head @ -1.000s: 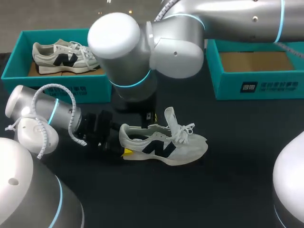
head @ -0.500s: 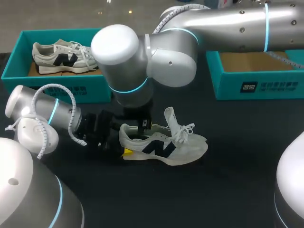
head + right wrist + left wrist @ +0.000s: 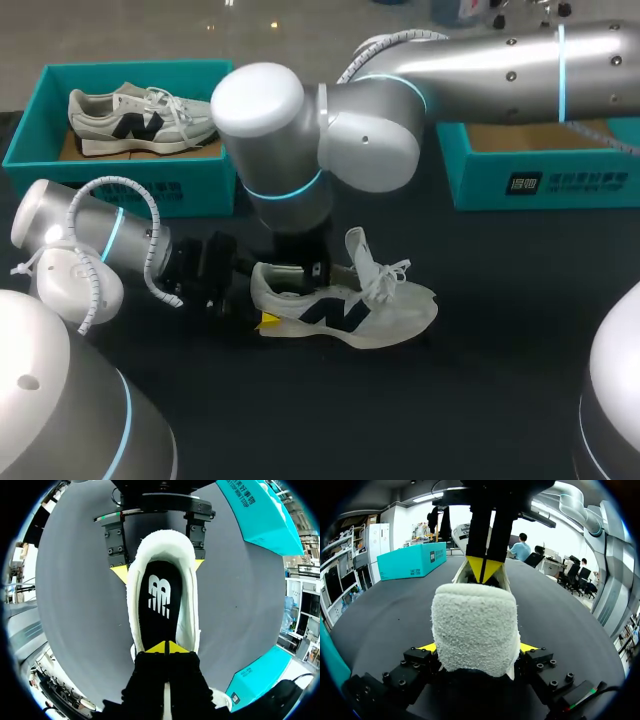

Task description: Take the shoe out of the shoebox, open the shoe tongue, remove and reinsert the insole, then place the shoe into the shoebox

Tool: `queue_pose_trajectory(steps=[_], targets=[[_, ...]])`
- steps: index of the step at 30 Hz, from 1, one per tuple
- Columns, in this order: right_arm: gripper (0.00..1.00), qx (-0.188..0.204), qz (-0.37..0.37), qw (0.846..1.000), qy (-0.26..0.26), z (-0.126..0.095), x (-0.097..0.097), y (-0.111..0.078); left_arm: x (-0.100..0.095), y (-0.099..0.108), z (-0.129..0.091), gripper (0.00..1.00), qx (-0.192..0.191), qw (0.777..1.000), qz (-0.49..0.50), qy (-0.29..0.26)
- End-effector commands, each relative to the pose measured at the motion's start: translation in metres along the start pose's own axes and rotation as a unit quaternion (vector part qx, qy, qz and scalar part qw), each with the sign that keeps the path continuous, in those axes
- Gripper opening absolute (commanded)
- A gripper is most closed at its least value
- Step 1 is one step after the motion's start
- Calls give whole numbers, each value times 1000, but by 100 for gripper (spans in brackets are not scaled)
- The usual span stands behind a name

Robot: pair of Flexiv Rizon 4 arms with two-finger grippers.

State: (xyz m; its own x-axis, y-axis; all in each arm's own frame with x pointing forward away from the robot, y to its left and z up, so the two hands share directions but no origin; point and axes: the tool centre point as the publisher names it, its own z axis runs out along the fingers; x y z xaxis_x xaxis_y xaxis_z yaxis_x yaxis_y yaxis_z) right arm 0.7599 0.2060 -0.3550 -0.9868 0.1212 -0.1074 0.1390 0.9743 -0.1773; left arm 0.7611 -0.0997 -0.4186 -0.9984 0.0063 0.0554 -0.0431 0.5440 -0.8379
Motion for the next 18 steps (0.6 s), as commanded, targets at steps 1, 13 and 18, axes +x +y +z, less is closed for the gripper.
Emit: queue_pose_trajectory(steps=[1,13,18], targets=[[0,5,-2,1000,9,3,7,-2,1,2,1,0,-2,1000,-1,0],[0,-17,6,999,43,29,4,10,1,2,1,0,-2,1000,-1,0],[0,-20,11,999,41,35,1,14,1,2,1,0,-2,1000,-1,0]])
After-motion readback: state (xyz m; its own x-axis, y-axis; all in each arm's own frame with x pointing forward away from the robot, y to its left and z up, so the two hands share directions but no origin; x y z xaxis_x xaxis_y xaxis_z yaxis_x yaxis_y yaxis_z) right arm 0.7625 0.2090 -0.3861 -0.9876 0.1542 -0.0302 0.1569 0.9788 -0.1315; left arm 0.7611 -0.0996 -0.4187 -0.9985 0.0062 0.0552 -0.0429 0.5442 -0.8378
